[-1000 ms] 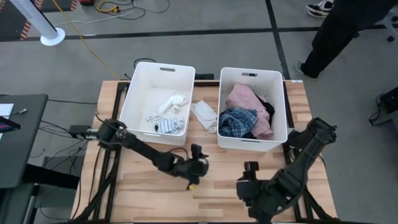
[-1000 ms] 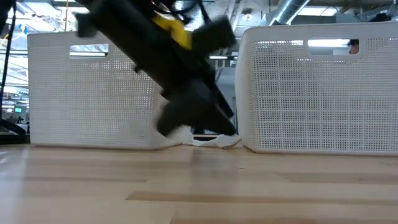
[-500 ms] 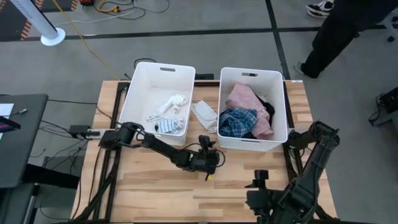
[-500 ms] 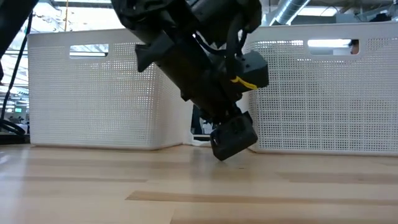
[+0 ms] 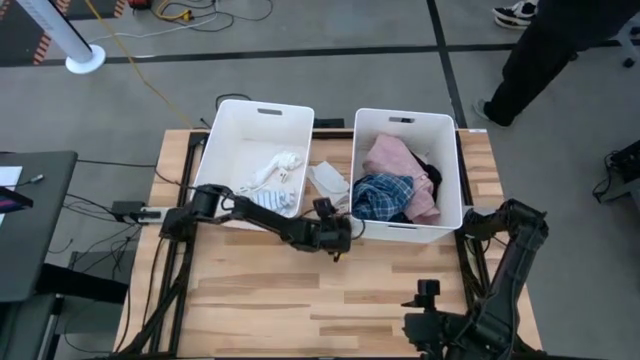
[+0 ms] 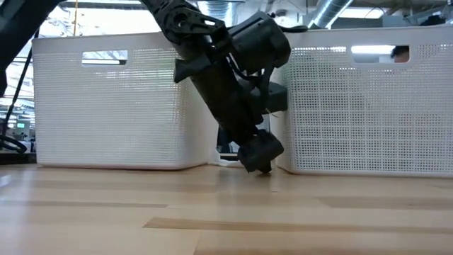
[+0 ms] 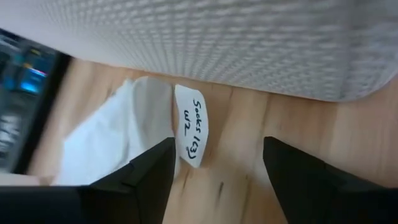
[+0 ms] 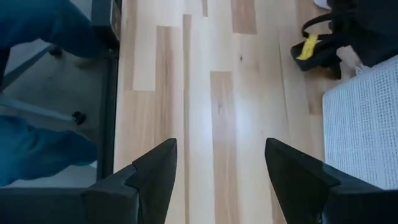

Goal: Sort clothes
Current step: Put the white sock in the left white laundry bin

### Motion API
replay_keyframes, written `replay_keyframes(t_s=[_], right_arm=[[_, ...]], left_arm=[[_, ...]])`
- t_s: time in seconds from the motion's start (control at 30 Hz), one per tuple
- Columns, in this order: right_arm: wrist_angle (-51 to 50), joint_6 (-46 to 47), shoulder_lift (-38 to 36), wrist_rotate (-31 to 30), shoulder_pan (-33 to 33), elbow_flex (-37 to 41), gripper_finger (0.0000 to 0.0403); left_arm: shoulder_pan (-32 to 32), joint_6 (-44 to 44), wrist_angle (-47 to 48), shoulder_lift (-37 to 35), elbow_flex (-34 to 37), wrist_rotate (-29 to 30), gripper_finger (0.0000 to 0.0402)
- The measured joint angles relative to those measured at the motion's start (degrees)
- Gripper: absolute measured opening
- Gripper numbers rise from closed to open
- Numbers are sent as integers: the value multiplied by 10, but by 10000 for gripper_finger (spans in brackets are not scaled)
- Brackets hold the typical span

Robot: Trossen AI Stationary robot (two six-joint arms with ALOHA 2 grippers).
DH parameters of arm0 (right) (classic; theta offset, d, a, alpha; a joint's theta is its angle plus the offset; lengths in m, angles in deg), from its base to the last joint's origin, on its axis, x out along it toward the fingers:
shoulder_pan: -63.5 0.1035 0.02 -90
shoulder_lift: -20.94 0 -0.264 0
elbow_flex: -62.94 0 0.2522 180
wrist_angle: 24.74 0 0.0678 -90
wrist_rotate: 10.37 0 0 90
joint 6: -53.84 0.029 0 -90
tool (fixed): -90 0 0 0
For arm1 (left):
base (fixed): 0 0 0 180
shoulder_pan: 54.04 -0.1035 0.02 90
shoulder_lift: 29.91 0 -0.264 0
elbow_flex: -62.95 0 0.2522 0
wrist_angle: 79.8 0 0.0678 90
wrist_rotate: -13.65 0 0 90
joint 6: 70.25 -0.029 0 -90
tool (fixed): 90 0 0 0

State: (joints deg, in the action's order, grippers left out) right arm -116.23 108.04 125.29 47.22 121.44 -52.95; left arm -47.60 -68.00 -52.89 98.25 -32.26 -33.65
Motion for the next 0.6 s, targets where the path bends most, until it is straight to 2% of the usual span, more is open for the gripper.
replay_keyframes(t_s=[0.13,0.4,0.6], right_arm=[[1,7,0,-5,0,18,260],[1,20,0,-5,3,34,260],[3,20,0,-5,3,34,260]], left_arm=[[-20,12,-11,0,0,-29,244],[-33,-17,-56,1,1,-15,245],[-51,-20,-49,1,1,-20,239]])
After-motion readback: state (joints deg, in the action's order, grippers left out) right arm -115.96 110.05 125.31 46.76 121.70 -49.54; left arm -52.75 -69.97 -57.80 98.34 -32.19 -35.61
